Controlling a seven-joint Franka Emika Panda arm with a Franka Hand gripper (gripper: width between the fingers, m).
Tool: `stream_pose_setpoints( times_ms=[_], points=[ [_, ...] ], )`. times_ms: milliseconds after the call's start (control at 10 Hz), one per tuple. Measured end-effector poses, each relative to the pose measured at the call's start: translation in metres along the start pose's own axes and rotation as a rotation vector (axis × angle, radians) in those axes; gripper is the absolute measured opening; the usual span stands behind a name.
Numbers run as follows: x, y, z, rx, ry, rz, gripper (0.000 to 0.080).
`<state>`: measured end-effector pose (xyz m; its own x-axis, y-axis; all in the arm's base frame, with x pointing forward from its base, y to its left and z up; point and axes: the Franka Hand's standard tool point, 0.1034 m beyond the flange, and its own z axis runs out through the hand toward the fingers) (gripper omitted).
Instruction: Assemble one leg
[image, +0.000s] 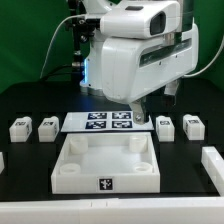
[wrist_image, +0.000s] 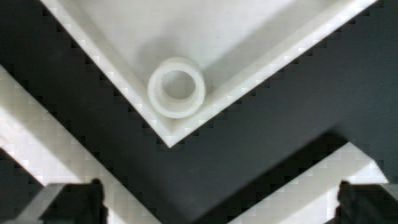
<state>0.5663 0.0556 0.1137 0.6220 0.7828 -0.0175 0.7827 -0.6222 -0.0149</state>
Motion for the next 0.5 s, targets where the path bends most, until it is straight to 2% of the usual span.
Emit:
stream_pose_setpoints(
  times_ms=[400, 500],
  points=[
    [-0.002, -0.001, 0.001, 0.000, 0.000, -0.041, 0.0650],
    [-0.014, -0.009, 0.004, -0.005, 0.003, -0.121, 0.0650]
  ],
)
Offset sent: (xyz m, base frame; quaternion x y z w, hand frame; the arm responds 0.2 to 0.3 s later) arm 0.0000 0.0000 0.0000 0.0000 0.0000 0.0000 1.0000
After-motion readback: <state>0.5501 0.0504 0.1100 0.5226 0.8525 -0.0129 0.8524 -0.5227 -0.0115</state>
